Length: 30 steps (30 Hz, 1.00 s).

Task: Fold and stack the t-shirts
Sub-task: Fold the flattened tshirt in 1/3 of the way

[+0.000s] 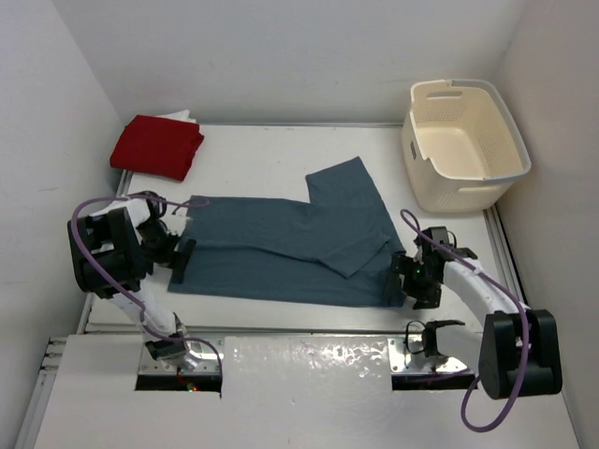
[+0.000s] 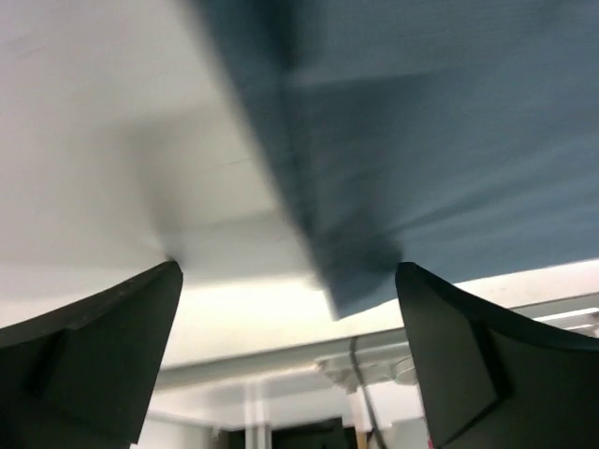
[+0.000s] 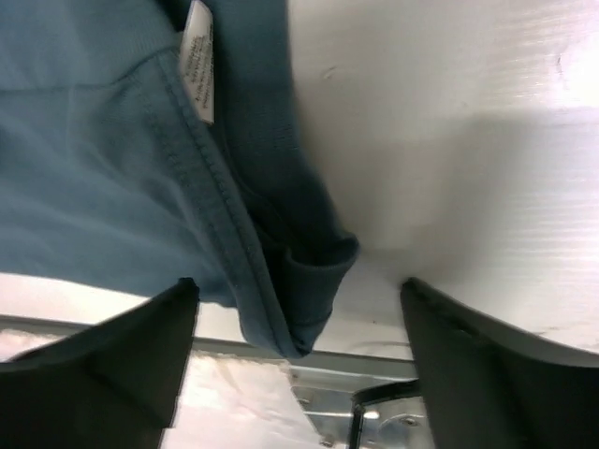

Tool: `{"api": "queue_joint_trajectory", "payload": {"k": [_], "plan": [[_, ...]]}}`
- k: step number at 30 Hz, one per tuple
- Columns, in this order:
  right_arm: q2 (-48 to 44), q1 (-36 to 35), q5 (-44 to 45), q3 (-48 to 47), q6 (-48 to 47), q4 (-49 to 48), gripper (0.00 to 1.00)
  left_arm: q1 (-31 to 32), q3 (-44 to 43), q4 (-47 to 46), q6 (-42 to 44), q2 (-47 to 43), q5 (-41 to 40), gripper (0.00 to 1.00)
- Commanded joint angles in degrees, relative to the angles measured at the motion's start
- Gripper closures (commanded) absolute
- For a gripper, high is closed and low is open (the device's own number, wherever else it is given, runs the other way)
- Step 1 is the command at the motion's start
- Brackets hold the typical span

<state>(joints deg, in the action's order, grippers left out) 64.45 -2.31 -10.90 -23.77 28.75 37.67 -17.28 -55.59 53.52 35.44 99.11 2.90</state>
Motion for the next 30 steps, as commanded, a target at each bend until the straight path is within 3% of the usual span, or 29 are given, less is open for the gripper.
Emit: {"api": "queue_joint_trajectory", "payload": {"k": [1, 5, 6, 8, 9, 10, 11, 12, 13, 15, 18, 20, 22, 26, 30], "plan": [[0.42, 0.02, 2.72, -3.29, -1.42, 3.55, 0.01, -1.00, -5.90, -1.04, 2.62, -0.32, -7.38, 0.00], [1.73, 0.28, 5.09, -11.90, -2.56, 5.57, 0.01, 2.50, -24.35, -6.21, -0.72, -4.44, 0.49, 0.00], [2.08, 0.20, 5.44, -14.00, -2.65, 5.75, 0.01, 5.12, -29.52, -7.19, 0.49, -6.54, 1.75, 0.00], [3.49, 0.28, 5.62, -14.55, -2.91, 5.49, 0.01, 17.23, -32.46, -8.60, 3.48, -7.87, 2.81, 0.01], [4.10, 0.37, 5.45, -13.77, -2.83, 4.53, 0.01, 22.67, -33.69, -8.26, 6.71, -8.05, 3.60, 0.13], [4.54, 0.55, 5.27, -12.98, -2.56, 3.91, 0.01, 32.21, -33.79, -7.56, 8.40, -7.97, 5.17, 0.29], [4.90, 0.90, 4.14, -10.71, -1.60, 1.47, 0.01, 36.57, -32.31, -7.72, 9.37, -7.88, 8.76, 0.73], [4.73, 1.25, 3.17, -9.29, -0.81, -0.04, 0.01, 40.96, -30.91, -8.68, 10.69, -7.88, 10.27, 0.87], [4.29, 2.03, 0.99, -8.06, 0.94, -1.45, 0.06, 48.58, -29.67, -9.21, 11.83, -7.62, 11.51, 0.92], [3.59, 3.35, -1.48, -4.82, 2.88, -5.56, 0.18, 54.78, -28.52, -9.31, 13.42, -4.13, 16.24, 0.88], [2.09, 6.43, -3.78, -1.38, 6.40, -9.79, 0.35, 61.56, -29.31, -12.64, 11.59, 2.37, 23.37, 0.71], [1.13, 10.01, -4.57, 0.99, 8.07, -11.90, 0.33, 66.92, -29.05, -16.31, 11.49, 5.55, 23.74, 0.59], [0.77, 12.58, -5.01, 2.41, 8.69, -13.14, 0.30, 71.14, -28.78, -18.70, 11.06, 7.32, 24.43, 0.54], [2.17, 14.87, -5.01, 1.98, 6.42, -13.42, 0.31, 74.93, -26.42, -26.86, 9.39, 12.14, 23.41, 0.52], [2.80, 14.87, -5.02, 0.13, 2.81, -11.05, 0.33, 75.46, -26.06, -27.41, 10.52, 15.58, 22.68, 0.54]]}}
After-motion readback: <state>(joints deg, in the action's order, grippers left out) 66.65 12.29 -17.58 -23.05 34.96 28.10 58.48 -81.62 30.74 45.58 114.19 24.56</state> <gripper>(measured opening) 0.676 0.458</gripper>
